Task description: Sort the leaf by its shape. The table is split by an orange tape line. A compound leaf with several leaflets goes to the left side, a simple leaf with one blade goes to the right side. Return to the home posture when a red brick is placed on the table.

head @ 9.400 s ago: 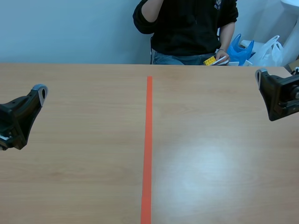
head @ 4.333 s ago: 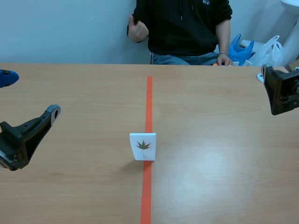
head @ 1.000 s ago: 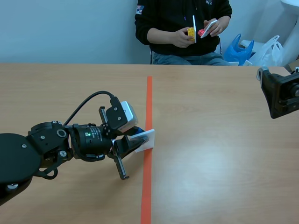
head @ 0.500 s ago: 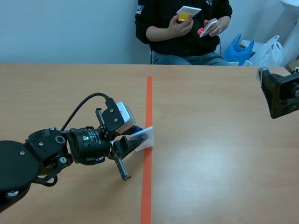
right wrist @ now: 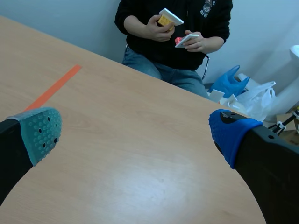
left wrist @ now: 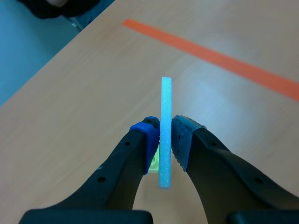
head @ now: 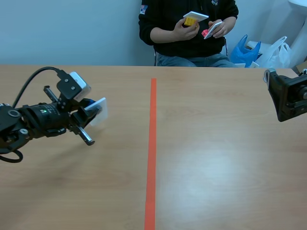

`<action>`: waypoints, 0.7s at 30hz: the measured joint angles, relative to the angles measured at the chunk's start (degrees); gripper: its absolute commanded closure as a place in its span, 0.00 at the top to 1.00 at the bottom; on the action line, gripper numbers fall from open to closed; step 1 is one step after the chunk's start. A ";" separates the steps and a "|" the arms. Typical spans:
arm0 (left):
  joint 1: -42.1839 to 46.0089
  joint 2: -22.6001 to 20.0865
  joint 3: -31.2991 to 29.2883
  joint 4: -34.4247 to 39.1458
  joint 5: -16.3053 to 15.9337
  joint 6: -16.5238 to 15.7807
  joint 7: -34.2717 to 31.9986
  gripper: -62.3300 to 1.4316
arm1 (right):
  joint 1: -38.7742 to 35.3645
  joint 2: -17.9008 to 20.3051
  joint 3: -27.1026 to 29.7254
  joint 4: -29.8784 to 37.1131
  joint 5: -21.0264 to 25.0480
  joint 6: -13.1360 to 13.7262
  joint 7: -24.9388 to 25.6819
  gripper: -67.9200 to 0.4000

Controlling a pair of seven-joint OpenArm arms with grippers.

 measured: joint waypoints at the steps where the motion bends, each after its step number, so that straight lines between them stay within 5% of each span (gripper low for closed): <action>1: 0.02 -0.96 -0.63 0.00 0.00 0.00 0.26 0.19 | 0.00 0.00 0.00 0.00 0.00 0.00 0.00 1.00; 16: 0.02 -12.70 -2.84 -1.18 -0.09 -0.24 3.26 0.19 | 0.00 0.00 0.00 0.00 0.00 0.00 0.00 1.00; 21: 0.04 -15.43 -2.84 -3.45 -3.56 -0.94 4.66 0.19 | 0.00 0.00 0.00 0.00 0.00 0.00 0.00 1.00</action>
